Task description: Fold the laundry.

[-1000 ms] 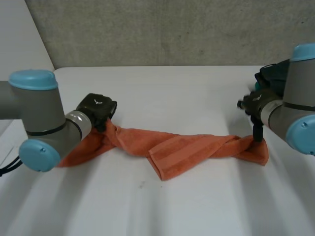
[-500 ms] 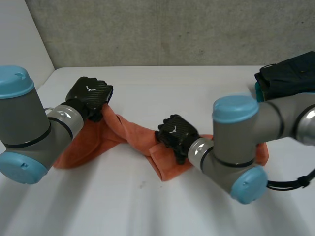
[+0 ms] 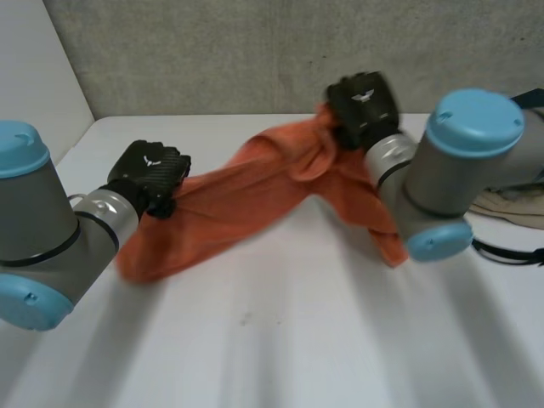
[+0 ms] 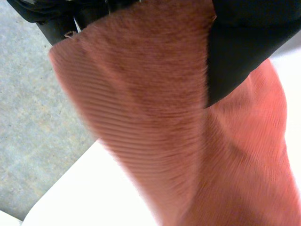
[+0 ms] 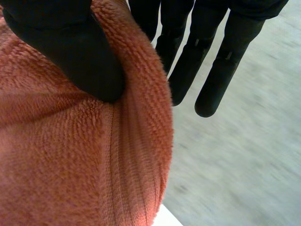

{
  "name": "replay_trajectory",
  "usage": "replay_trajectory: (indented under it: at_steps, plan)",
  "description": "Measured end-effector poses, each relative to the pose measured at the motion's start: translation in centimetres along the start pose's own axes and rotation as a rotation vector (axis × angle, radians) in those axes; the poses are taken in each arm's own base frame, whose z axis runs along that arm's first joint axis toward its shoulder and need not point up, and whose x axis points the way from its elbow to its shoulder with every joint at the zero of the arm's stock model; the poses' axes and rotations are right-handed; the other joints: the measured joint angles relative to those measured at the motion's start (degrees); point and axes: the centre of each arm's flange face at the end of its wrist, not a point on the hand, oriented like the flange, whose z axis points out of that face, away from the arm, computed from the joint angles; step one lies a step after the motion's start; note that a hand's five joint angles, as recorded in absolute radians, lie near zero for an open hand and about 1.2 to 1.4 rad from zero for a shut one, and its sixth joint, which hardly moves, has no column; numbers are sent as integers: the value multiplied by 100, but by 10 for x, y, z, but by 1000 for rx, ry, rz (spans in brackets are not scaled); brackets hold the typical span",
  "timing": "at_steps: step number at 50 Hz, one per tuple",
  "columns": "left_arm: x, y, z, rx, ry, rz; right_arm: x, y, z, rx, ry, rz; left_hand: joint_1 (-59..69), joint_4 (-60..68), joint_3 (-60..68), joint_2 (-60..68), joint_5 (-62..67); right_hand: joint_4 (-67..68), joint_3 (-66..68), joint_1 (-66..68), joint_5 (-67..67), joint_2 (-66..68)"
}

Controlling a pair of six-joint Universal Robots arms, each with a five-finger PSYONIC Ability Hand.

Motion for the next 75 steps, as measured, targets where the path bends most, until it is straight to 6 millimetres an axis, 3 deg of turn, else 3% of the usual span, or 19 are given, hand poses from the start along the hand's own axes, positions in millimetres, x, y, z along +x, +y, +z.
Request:
replay_trajectory:
  at_steps: [7,8,10,11,13,15,20,27,33,37,43,50,56,58,59,61,65,69,75]
  plan:
    - [3,2,-11,-9,12,0,51,50,36,-59,203,16,0,0,0,0,79,-114,-142,-24,-31,-130]
    - [4,1,-13,-7,15,0,61,74,44,-97,259,3,0,0,0,0,79,-1098,-1063,-676,-903,-1023]
    - [5,0,-15,-2,20,0,67,92,48,-134,292,-10,0,0,0,0,79,-2293,-2253,-1838,-2114,-2247]
    - [6,0,-16,-2,21,0,68,95,48,-140,296,-12,0,0,0,0,79,-2505,-2467,-2165,-2338,-2469]
    - [8,-3,-18,9,31,0,70,113,48,-193,310,-25,0,0,0,0,79,-4662,-4617,-4249,-4537,-4648]
    - [10,-5,-19,19,41,-1,69,121,46,-234,302,-30,0,0,0,0,79,-5542,-5511,-5040,-5323,-5449]
    - [15,-11,-19,38,55,1,70,107,37,-261,279,-28,0,0,0,0,79,-5640,-5603,-5047,-5378,-5482]
    - [19,-23,-22,82,64,8,86,46,17,-219,281,-39,0,0,0,0,79,-5640,-5603,-5047,-5376,-5482]
    - [19,-48,-35,160,56,10,87,18,-14,-291,210,-95,0,0,0,0,79,-5603,-5562,-5015,-5342,-5454]
    - [14,-71,-48,239,38,-17,78,19,-38,-394,111,-100,0,0,0,0,79,-5160,-5091,-4654,-4869,-5020]
    - [4,-99,-63,343,11,-82,71,41,-60,-540,32,30,0,0,0,0,79,-4880,-4820,-4364,-4575,-4835]
    - [-6,-121,-69,423,-13,-126,66,84,-57,-620,22,249,0,0,0,0,79,-4597,-4537,-4053,-4280,-4553]
    - [-11,-134,-69,463,-27,-126,56,124,-47,-637,18,318,0,0,0,0,79,-3926,-3898,-3421,-3664,-3831]
    - [-12,-139,-69,476,-32,-125,52,133,-44,-638,16,323,0,0,0,0,79,-3175,-3032,-2560,-2938,-2951]
    - [-14,-142,-69,486,-36,-124,50,138,-42,-637,15,327,0,0,0,0,79,-1247,-1113,-637,-1056,-968]
    - [-15,-145,-69,497,-41,-124,48,141,-41,-633,18,330,0,0,0,0,79,-423,-374,-61,-258,-212]
    - [-19,-152,-69,518,-49,-130,49,141,-39,-614,28,337,0,0,0,0,79,-45,-48,-40,-38,27]
    - [-27,-162,-70,547,-74,-152,58,124,-40,-556,51,333,0,0,0,0,79,-8,-6,-40,-38,28]
    - [-38,-171,-72,568,-116,-169,89,52,-49,-397,91,226,0,0,0,0,79,-6,-5,-40,10,30]
